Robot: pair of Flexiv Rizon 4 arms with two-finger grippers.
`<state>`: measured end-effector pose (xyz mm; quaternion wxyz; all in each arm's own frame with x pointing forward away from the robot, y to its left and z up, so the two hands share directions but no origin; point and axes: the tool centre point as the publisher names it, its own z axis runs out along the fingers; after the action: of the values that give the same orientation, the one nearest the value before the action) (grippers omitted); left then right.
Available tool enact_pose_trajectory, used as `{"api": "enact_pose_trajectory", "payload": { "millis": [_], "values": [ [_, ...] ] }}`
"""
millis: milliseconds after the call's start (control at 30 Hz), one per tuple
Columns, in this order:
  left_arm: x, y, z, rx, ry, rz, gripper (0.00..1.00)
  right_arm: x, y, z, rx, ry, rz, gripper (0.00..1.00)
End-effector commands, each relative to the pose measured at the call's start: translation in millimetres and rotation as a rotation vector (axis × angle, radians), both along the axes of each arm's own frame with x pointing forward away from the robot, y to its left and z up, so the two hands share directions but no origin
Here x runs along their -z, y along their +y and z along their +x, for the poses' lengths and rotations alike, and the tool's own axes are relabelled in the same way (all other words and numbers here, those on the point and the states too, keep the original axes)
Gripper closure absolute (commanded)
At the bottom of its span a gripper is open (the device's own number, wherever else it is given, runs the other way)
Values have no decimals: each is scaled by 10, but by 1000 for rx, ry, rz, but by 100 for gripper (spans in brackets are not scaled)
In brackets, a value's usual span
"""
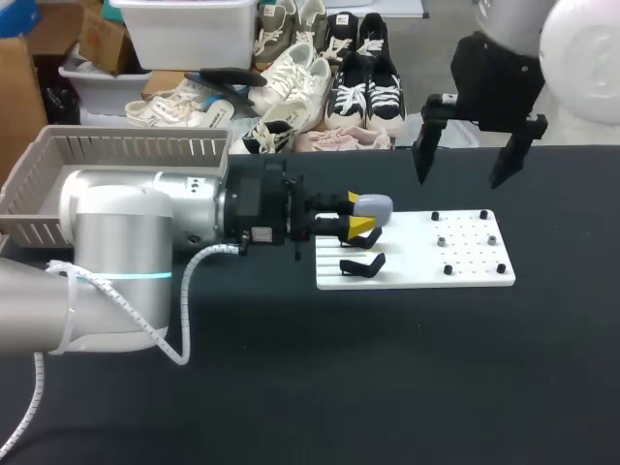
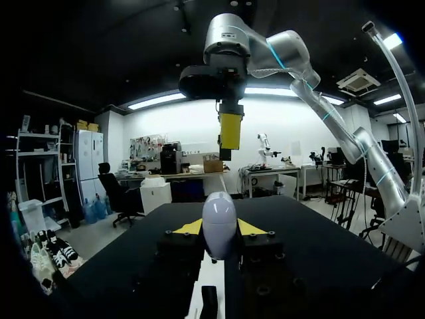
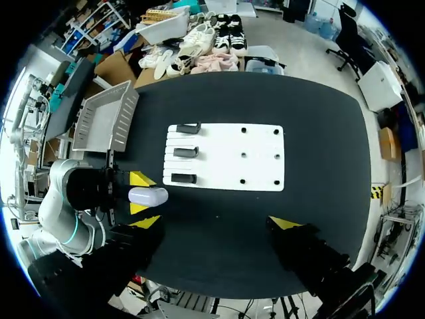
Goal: Pick up each earbud case from the left stands, insert the matching earbuds, close the lid, and place the case in the box.
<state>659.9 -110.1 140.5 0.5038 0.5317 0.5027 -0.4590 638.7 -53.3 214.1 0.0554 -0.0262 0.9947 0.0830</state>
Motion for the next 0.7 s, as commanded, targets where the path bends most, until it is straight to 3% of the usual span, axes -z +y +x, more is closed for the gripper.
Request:
{"api": "enact_pose_trajectory", "payload": {
  "millis": [33, 267, 433, 600, 700],
  "values": [
    [-230, 439, -95, -105, -13, 57, 100, 15, -19, -67, 22, -113, 7, 0],
    [-392, 994, 321, -290, -21, 129, 100, 15, -19, -67, 22, -113, 7, 0],
    [-461, 1361, 637, -422, 7, 171, 100, 15, -19, -67, 22, -113, 7, 0],
    [-430, 1776, 938, -531, 45, 262, 100, 15, -19, -67, 22, -113, 7, 0],
    [-361, 2053, 1104, -595, 82, 282, 100, 15, -19, -67, 22, -113, 7, 0]
  ]
}}
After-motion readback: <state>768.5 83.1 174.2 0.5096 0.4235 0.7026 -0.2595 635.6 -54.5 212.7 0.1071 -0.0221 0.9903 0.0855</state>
